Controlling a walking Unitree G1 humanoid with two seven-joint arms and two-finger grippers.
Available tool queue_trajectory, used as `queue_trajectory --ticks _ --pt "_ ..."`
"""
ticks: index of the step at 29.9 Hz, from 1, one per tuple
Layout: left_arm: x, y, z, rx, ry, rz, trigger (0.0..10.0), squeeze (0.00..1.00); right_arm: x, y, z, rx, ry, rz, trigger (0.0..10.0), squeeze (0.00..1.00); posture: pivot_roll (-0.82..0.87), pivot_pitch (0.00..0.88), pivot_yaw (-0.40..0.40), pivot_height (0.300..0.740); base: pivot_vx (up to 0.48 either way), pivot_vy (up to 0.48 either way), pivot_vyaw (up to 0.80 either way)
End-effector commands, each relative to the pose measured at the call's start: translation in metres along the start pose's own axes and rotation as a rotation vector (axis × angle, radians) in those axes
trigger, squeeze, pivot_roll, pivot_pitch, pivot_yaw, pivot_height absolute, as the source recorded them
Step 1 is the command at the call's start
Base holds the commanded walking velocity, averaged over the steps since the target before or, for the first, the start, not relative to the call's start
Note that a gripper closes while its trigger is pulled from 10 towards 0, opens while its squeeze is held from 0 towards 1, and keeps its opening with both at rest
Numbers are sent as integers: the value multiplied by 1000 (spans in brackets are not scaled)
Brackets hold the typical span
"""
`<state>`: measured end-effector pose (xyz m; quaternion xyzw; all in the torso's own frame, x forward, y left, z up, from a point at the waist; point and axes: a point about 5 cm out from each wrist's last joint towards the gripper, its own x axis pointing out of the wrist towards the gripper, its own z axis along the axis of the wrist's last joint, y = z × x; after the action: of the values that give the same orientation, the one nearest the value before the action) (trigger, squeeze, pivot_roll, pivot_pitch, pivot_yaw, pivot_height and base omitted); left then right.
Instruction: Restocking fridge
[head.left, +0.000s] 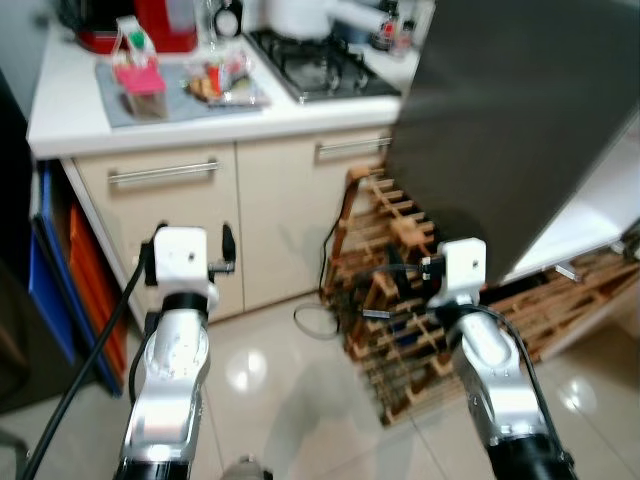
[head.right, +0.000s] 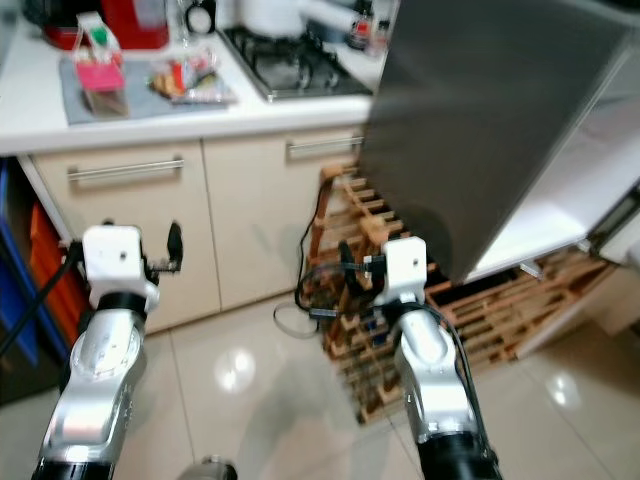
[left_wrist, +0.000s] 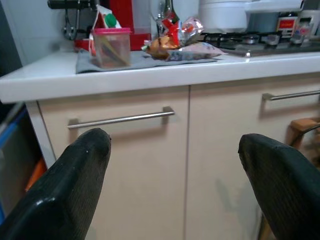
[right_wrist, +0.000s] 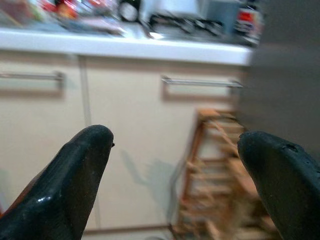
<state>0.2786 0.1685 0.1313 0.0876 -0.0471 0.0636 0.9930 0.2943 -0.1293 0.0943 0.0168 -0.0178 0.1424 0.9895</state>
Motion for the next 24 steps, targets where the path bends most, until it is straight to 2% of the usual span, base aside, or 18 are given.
queue_trajectory --ticks 1,5,13,19,24 --pt "4 -14 5 -8 -11 -56 10000 0 1 -5 10 -5 -51 -6 10000 0 -6 0 -73 740 0 0 469" --pt "11 -8 6 21 -11 -12 10000 0 1 -8 -1 25 -30 -23 10000 0 14 0 -72 740 0 0 463" --pt "14 1 4 46 -1 -8 10000 0 6 1 0 36 -43 -5 10000 0 23 0 -64 740 0 0 460" --pt "12 3 -1 49 15 -7 10000 0 6 -1 -2 37 -50 -4 10000 0 24 0 -58 740 0 0 463" --pt "5 -2 -9 39 38 -21 10000 0 4 -2 -1 38 -51 -7 10000 0 17 0 -69 740 0 0 459"
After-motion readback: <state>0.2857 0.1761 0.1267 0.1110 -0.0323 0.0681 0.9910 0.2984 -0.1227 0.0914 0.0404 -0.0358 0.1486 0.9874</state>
